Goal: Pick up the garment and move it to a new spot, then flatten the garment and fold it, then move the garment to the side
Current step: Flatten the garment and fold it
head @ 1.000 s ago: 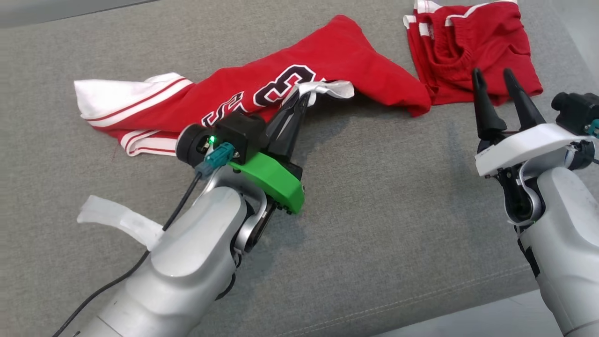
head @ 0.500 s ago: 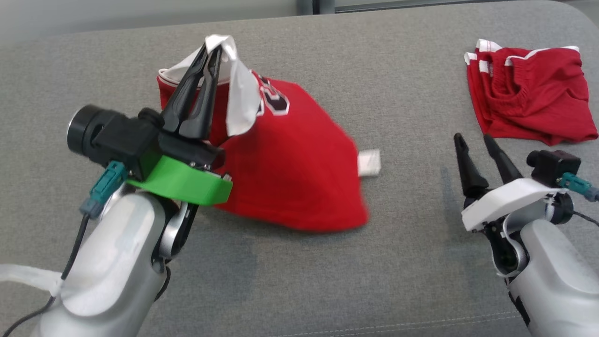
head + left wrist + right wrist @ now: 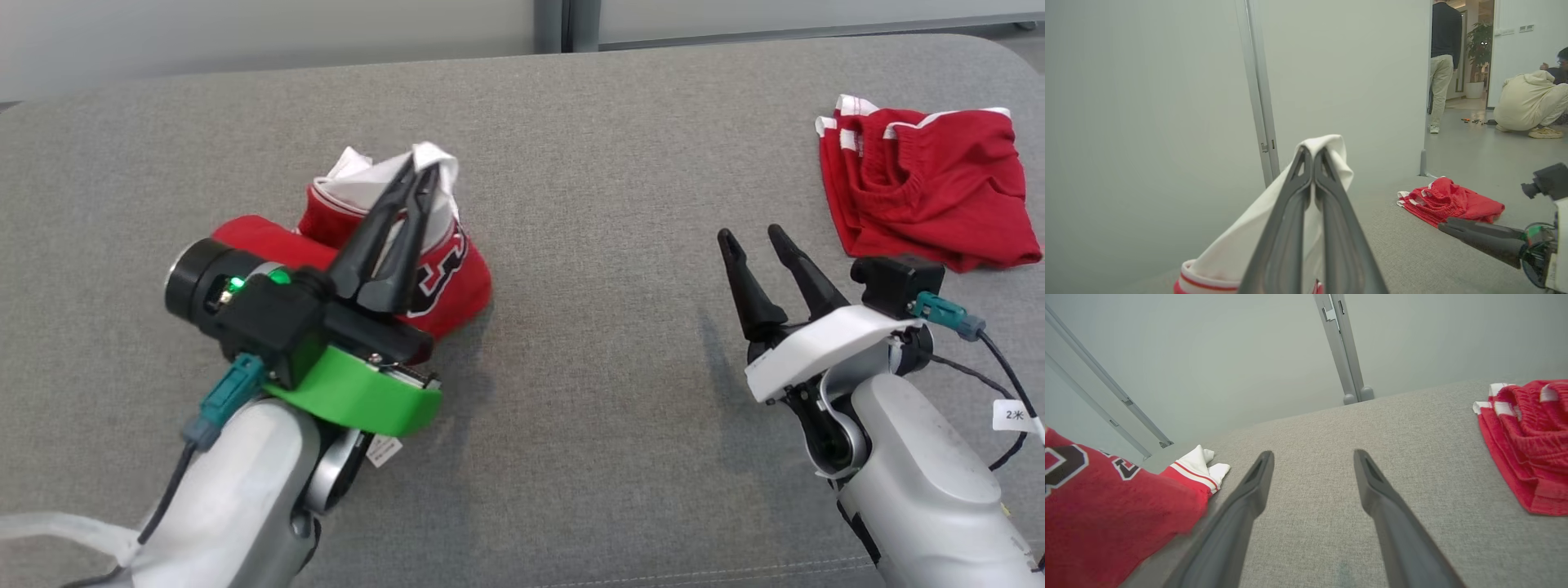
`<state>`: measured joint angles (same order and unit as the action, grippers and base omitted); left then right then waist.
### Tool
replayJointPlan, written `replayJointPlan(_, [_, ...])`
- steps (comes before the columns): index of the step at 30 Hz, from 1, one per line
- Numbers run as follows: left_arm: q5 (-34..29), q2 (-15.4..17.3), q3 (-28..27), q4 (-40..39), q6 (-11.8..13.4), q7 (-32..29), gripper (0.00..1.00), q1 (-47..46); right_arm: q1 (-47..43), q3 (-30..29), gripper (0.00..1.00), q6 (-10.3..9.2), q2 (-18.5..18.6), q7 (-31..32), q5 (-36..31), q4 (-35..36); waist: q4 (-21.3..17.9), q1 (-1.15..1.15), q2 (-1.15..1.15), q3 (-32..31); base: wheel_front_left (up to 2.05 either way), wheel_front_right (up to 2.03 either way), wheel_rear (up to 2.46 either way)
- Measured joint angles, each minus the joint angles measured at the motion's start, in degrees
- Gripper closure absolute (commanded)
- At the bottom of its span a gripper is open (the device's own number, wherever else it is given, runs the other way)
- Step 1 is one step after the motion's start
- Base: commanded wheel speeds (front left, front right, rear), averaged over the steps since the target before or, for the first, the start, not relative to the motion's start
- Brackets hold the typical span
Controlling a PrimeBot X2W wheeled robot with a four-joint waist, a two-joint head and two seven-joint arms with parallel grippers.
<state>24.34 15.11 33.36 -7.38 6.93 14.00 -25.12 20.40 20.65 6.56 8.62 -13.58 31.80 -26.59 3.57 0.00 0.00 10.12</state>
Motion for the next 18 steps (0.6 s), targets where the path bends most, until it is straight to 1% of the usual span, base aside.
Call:
replayJointPlan(2, [0.0, -0.6, 2.3, 0.1, -1.1, -1.3, 1.0, -1.6, 0.8, -0.1, 0.0, 0.0, 0.0, 0.0, 0.0, 0.3, -0.6, 0.0, 0.0, 0.0, 0.0, 0.0, 0.0])
replayJointPlan(4, [0.0, -1.9, 4.8, 1.0, -2.8, -3.0, 1.0, -4.4, 1.7, -0.2, 0.0, 0.0, 0.1, 0.0, 0.0, 0.4, -1.4, 0.0, 0.0, -0.1, 0.0, 0.0, 0.0])
replayJointPlan(7, [-0.1, -4.9, 8.2, 2.5, -5.4, -5.8, 1.0, -9.6, 2.6, -0.4, 0.0, 0.0, 0.4, 0.0, 0.0, 0.5, -2.6, 0.0, 0.0, -0.1, 0.0, 0.0, 0.0])
replayJointPlan(9, [-0.3, -7.0, 7.3, 3.5, -5.0, -6.8, 1.0, -13.3, 3.0, -0.4, 0.0, 0.0, 0.5, 0.0, -0.1, 0.6, -3.5, 0.0, 0.0, -0.1, 0.0, 0.0, 0.0])
replayJointPlan(10, [-0.3, -7.6, 5.1, 4.0, -4.1, -7.0, 1.0, -15.3, 3.2, -0.4, 0.0, 0.0, 0.5, 0.0, -0.1, 0.7, -4.0, 0.0, 0.0, -0.1, 0.0, 0.0, 0.0])
replayJointPlan(11, [-0.4, -7.6, 2.4, 4.9, -3.1, -7.2, 1.0, -17.5, 3.4, -0.3, 0.0, 0.0, 0.4, 0.0, -0.1, 0.8, -4.5, 0.0, 0.0, -0.1, 0.0, 0.0, 0.0])
replayJointPlan(13, [-0.2, -6.1, -1.7, 8.1, -2.0, -9.6, 1.0, -20.5, 4.0, -0.3, 0.0, 0.01, 0.3, 0.0, -0.1, 1.1, -5.5, 0.0, 0.0, 0.0, 0.0, 0.0, 0.0])
replayJointPlan(16, [0.8, -2.9, -2.4, 13.5, -1.9, -13.0, 1.0, -18.8, 4.0, -1.2, 0.0, 0.44, 0.4, 0.0, 0.1, 1.4, -6.9, 0.0, 0.0, 0.5, 0.0, 0.0, 0.0])
replayJointPlan(18, [1.7, -2.0, -3.3, 16.2, -1.8, -13.6, 1.0, -15.9, 4.0, -2.5, 0.0, 0.32, 1.1, -0.1, 0.4, 1.5, -7.6, 0.0, 0.0, 1.0, 0.0, 0.0, 0.0])
